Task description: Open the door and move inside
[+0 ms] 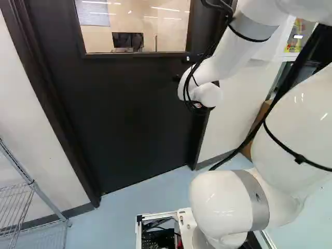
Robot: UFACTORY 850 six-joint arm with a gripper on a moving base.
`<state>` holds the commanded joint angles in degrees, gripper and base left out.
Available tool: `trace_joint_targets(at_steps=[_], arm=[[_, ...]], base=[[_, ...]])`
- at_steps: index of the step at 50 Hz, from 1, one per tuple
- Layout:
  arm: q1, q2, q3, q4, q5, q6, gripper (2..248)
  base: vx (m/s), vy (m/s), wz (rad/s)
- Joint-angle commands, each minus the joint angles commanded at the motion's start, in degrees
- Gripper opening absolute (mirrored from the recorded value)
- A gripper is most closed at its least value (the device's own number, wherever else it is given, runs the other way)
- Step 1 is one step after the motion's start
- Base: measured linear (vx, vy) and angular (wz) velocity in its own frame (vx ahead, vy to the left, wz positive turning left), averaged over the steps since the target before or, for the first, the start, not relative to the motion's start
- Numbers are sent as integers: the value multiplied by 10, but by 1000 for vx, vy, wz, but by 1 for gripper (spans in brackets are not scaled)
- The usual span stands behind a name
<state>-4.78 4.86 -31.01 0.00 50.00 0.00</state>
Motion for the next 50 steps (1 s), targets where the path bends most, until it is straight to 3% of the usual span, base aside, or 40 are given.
trace_joint_targets(at_steps=[15,50], arm=[[1,-32,-31,0,0,0,247],[1,-67,-24,0,0,0,247]], base=[[0,0,0],[0,0,0]])
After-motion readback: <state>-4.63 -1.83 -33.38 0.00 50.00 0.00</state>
